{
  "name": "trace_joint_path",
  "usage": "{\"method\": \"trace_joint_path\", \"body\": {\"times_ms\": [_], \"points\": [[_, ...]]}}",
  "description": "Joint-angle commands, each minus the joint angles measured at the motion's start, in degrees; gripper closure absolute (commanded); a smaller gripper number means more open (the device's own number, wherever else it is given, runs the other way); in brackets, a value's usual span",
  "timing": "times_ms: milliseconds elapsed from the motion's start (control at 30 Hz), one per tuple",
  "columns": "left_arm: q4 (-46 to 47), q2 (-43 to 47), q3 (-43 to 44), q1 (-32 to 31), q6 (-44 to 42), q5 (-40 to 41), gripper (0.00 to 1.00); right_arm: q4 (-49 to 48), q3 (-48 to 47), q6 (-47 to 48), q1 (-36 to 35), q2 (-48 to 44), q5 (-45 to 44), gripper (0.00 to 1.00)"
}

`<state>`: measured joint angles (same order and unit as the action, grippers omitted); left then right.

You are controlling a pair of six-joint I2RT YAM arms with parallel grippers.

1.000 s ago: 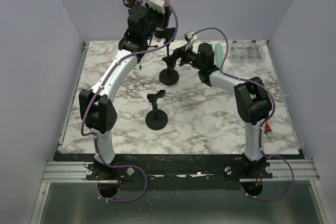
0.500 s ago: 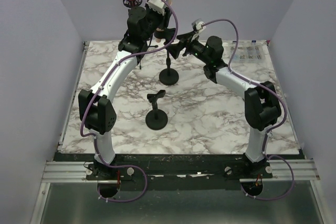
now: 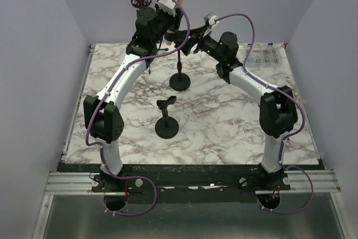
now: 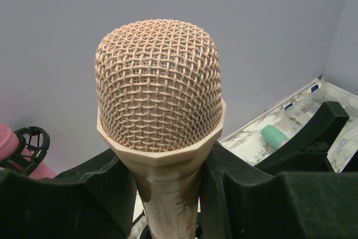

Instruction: Remove the microphone from the stand

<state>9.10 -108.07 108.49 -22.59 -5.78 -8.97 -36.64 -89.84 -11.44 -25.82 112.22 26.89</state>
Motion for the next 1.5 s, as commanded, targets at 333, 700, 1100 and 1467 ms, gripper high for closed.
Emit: {"method": "trace_joint_path", "body": {"times_ms": [333, 700, 1100, 1467], "points": [[-0.84, 1.27, -0.03, 0.37, -1.69, -0.78, 1.0, 0.09, -0.48, 1.95, 0.09, 1.68, 0.22, 0.99], [-3.33, 2.5, 3.25, 0.38, -2.09, 1.02, 1.0, 4.2, -1.27, 6.5, 0.05, 1.5, -2.47, 0.99], [-4.43, 11.82, 5.07, 0.35, -6.4, 8.5, 1.0, 5.71, -1.01, 8.54, -0.01, 1.58, -2.57, 0.99], [-2.61, 24.36, -1.07, 0.35, -5.53, 14.55, 1.0, 7.85, -2.26, 9.04, -0.02, 2.29, -3.57, 0.99]]}}
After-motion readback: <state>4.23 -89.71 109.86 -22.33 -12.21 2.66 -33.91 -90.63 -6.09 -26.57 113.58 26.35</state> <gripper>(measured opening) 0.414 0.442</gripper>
